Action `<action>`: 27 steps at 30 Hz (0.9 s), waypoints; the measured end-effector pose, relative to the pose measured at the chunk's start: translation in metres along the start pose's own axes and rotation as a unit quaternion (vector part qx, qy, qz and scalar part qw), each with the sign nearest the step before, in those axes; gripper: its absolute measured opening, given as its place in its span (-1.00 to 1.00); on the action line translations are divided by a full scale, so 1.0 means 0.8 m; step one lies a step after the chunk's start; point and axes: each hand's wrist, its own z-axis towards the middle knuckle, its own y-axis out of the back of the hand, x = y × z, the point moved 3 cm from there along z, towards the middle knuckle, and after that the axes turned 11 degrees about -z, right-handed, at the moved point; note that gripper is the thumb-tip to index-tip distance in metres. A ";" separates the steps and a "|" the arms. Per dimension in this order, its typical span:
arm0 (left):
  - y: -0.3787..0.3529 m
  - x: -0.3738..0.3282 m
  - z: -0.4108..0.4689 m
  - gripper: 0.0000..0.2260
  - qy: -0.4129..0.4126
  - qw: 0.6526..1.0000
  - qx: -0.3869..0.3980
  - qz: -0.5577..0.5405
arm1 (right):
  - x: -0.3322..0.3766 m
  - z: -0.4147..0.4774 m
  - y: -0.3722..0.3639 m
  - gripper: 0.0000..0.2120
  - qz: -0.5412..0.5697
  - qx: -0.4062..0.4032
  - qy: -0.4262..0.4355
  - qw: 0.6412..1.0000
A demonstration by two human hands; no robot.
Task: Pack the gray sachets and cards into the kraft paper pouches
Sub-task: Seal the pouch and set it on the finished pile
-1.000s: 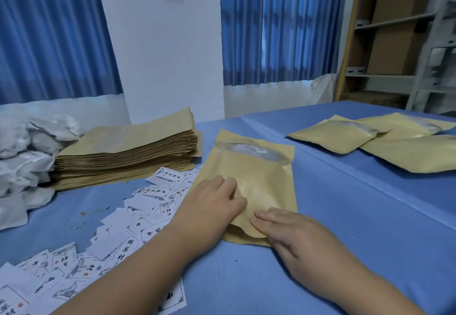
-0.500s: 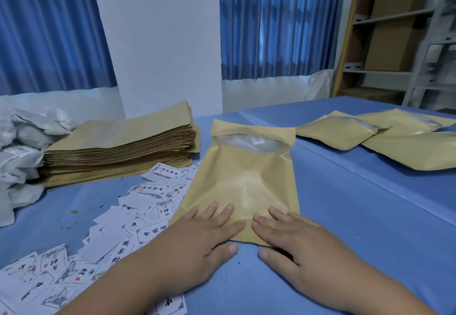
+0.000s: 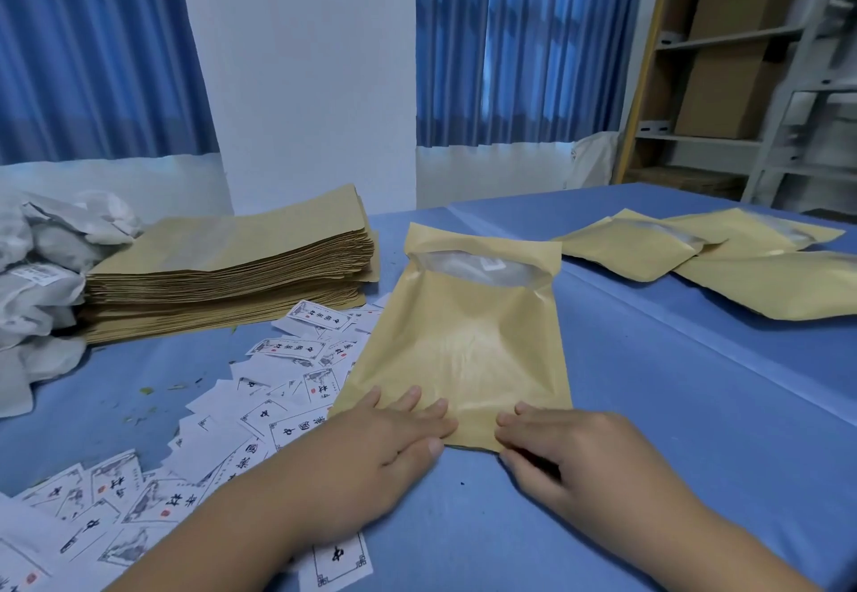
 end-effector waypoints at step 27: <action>0.062 0.005 -0.036 -0.95 -0.069 0.894 -0.377 0.232 | -0.026 -0.009 0.024 -0.68 0.011 -0.195 -0.066 0.979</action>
